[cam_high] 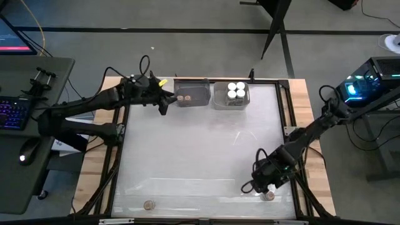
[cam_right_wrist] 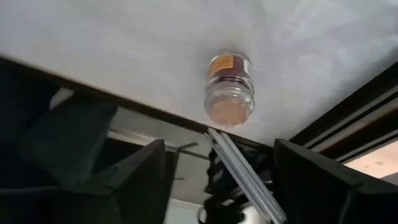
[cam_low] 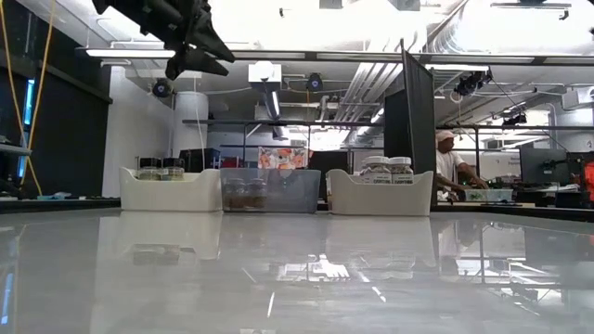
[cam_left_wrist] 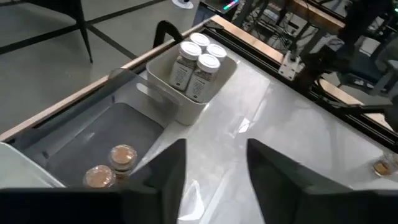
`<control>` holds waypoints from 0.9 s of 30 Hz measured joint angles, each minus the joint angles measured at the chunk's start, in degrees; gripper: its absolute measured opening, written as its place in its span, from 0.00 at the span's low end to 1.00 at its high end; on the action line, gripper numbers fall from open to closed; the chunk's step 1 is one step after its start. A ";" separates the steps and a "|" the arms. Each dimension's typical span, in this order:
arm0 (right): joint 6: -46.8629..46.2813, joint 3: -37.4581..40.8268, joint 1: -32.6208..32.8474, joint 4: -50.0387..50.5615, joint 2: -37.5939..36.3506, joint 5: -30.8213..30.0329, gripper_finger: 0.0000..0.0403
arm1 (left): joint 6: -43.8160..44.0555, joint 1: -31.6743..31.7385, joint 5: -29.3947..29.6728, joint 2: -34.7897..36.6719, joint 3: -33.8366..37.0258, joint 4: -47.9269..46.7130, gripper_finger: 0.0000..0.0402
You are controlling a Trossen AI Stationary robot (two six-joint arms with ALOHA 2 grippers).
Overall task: Sort spices by type
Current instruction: Put the right brown seasoning bottle into the black bin
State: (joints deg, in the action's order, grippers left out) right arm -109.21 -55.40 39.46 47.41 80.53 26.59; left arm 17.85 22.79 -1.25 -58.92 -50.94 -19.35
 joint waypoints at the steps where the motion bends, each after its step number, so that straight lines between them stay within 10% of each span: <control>1: -2.16 0.70 0.81 -0.74 -0.01 -0.82 0.73 | 0.00 0.35 0.00 0.00 0.00 0.00 0.42; 9: -10.83 6.20 4.75 -9.60 0.11 -2.30 0.73 | 0.04 2.71 -2.74 0.00 0.00 0.02 0.60; 27: -15.41 12.94 5.32 -19.88 0.74 -2.25 0.73 | 1.03 2.75 -2.70 -0.53 0.00 -0.12 0.61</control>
State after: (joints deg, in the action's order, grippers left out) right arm -124.62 -42.46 44.78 27.53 81.28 24.34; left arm 18.87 25.54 -3.95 -59.45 -50.94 -19.47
